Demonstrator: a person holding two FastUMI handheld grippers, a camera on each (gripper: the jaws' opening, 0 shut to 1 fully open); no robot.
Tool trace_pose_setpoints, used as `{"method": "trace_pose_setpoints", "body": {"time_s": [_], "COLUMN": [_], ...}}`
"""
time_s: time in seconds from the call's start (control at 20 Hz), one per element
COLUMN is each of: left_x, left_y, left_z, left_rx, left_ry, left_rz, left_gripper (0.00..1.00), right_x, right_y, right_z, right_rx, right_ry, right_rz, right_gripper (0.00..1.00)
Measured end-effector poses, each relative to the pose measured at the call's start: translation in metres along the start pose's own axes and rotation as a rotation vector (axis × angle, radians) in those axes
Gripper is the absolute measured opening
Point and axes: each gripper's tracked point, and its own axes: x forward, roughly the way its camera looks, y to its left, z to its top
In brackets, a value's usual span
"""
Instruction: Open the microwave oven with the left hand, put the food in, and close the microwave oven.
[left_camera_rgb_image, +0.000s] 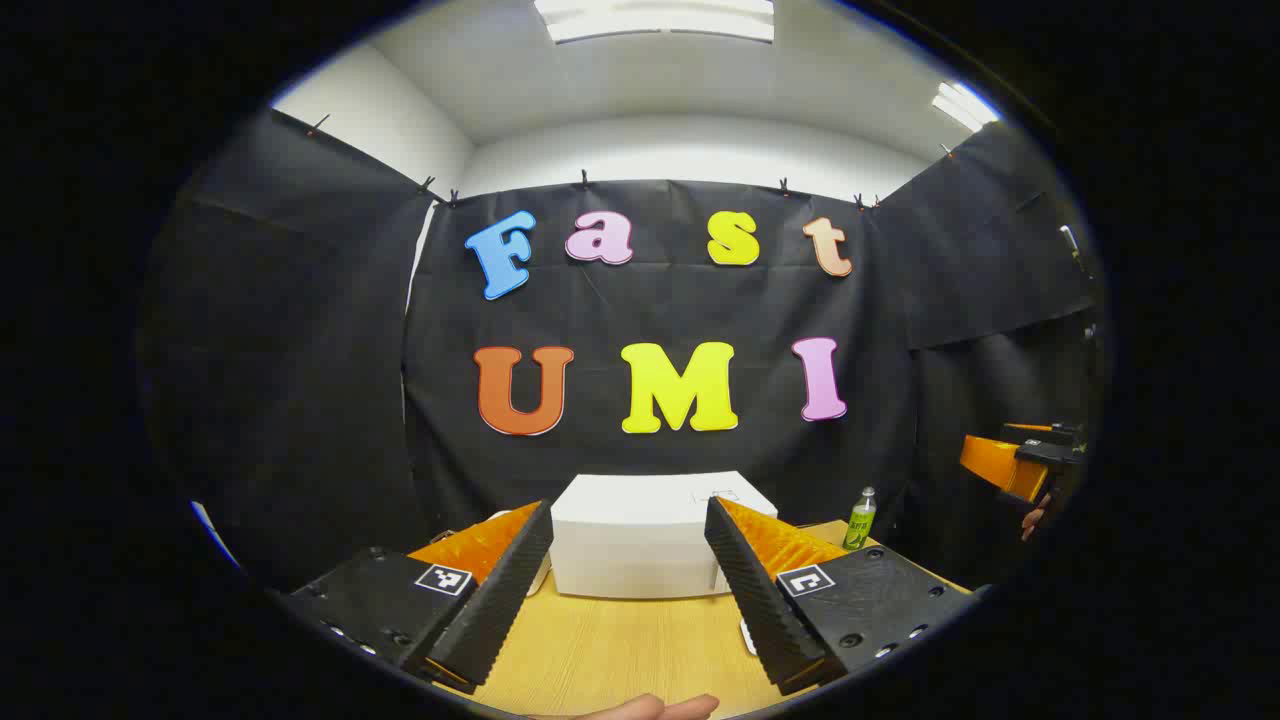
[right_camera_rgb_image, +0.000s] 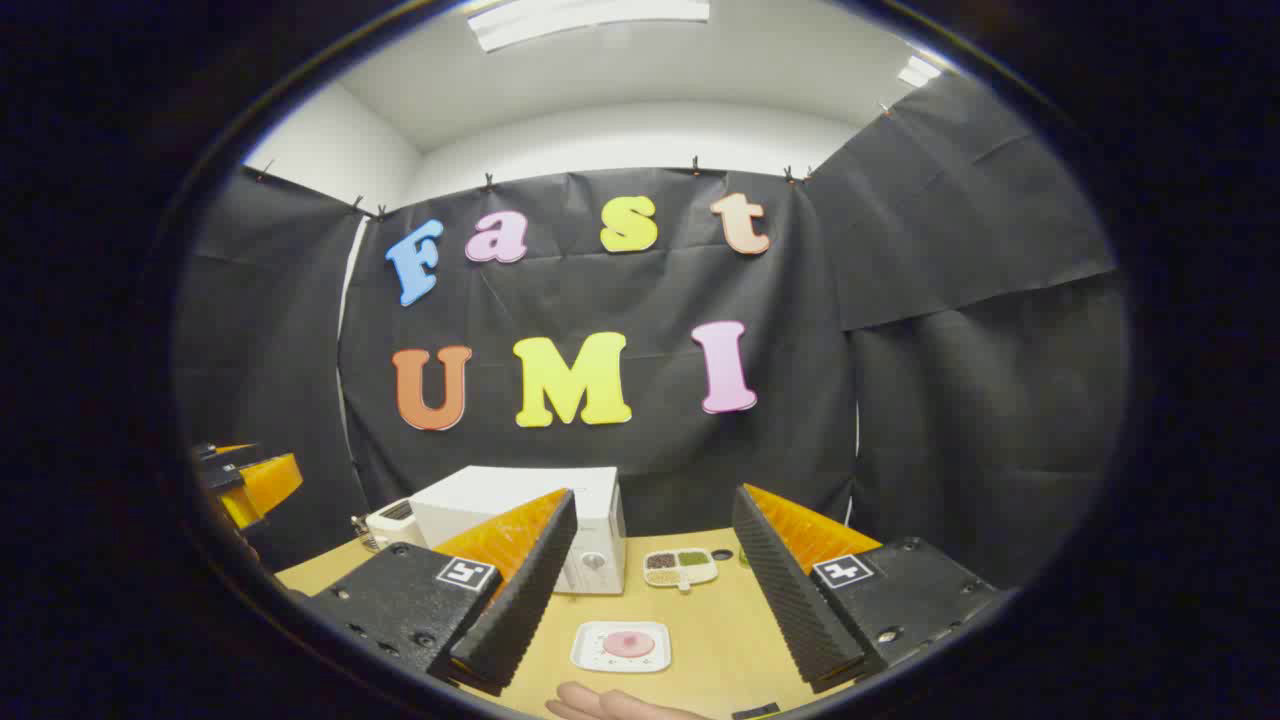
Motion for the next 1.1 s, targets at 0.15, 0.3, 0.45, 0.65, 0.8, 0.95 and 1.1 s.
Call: {"method": "trace_pose_setpoints", "body": {"time_s": [0.15, 0.3, 0.45, 0.65, 0.8, 0.95, 1.1], "left_x": [0.002, 0.005, 0.007, 0.015, 0.023, 0.04, 0.062], "left_y": [0.0, -0.002, -0.001, -0.003, 0.004, 0.003, -0.002], "left_z": [-0.006, -0.014, -0.017, -0.028, -0.031, -0.04, -0.047], "left_rx": [0.033, 0.015, -0.005, -0.066, -0.073, -0.087, -0.094], "left_ry": [0.009, 0.024, 0.032, 0.067, 0.068, 0.075, 0.066], "left_rz": [0.008, 0.009, 0.003, -0.014, 0.004, 0.011, 0.014], "left_gripper": [0.83, 0.94, 0.94, 0.94, 0.95, 0.95, 0.95], "right_x": [0.001, 0.0, 0.0, 0.0, 0.004, 0.005, 0.006], "right_y": [0.0, -0.001, -0.002, 0.0, -0.002, -0.003, -0.006], "right_z": [0.0, 0.003, 0.004, 0.002, -0.003, -0.011, -0.018], "right_rx": [-0.001, -0.015, -0.024, -0.017, -0.012, -0.021, -0.018], "right_ry": [0.0, -0.009, -0.02, -0.023, -0.021, -0.008, 0.008], "right_rz": [0.004, 0.004, 0.002, 0.015, 0.021, 0.027, 0.036], "right_gripper": [0.91, 1.0, 0.91, 0.91, 0.91, 0.91, 1.0]}}
